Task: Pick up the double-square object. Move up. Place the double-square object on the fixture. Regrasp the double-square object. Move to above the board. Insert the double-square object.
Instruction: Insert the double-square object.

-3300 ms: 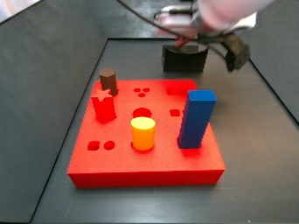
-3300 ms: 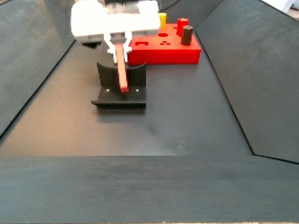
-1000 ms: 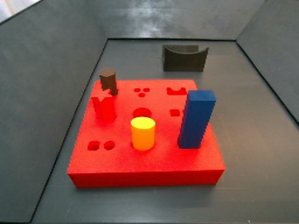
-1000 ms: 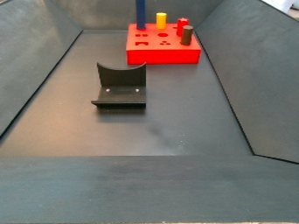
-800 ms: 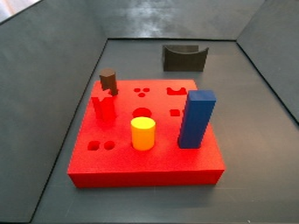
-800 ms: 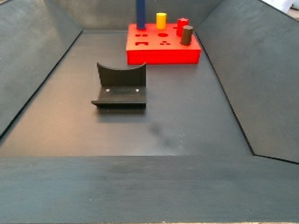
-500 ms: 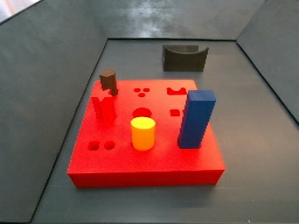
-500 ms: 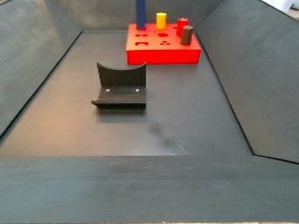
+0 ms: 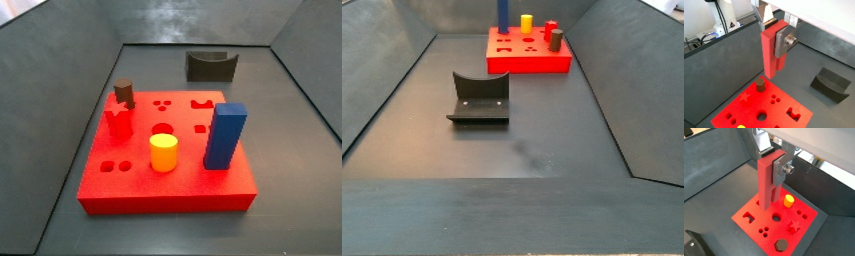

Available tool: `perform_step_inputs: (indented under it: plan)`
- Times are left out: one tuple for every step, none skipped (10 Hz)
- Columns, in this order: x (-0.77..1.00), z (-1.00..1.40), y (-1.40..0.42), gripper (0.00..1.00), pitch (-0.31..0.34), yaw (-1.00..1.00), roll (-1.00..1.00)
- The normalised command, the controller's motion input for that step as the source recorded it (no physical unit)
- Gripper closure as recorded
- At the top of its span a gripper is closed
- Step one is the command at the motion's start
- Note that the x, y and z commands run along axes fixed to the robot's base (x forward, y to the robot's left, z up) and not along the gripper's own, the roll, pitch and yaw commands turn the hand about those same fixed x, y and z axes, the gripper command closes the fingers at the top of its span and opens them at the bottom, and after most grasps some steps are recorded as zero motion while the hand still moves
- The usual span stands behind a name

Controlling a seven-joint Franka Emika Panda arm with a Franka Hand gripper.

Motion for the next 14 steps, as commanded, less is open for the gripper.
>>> perform_step_inputs:
  plan:
    - [0.10, -0.15, -0.23, 1.00, -0.004, 0.00, 0.00]
    - [0.27, -0.24, -0.43, 1.00, 0.000, -0.31, 0.00]
    - [0.46, -0.31, -0.44, 1.00, 0.000, -0.45, -0.01]
    - [0.46, -0.34, -0.41, 1.00, 0.000, -0.45, -0.02]
    - [0.45, -0.48, -0.42, 1.00, 0.000, -0.47, 0.00]
    - [0.44, -0.49, -0.31, 1.00, 0.000, -0.54, 0.00]
    - [0.37, -0.48, -0.20, 1.00, 0.000, -0.66, 0.00]
    - [0.29, -0.41, -0.12, 1.00, 0.000, -0.76, 0.00]
    - [0.21, -0.37, -0.08, 1.00, 0.000, -0.83, -0.01]
    - [0.17, -0.39, -0.06, 1.00, 0.000, -0.88, 0.00]
    - [0.15, -0.40, -0.04, 1.00, 0.000, -0.89, 0.00]
    - [0.00, -0.38, -0.01, 1.00, 0.000, -1.00, -0.01]
    - [0.00, -0.40, 0.00, 1.00, 0.000, -1.00, -0.01]
    - [0.00, -0.40, 0.00, 1.00, 0.000, -1.00, -0.01]
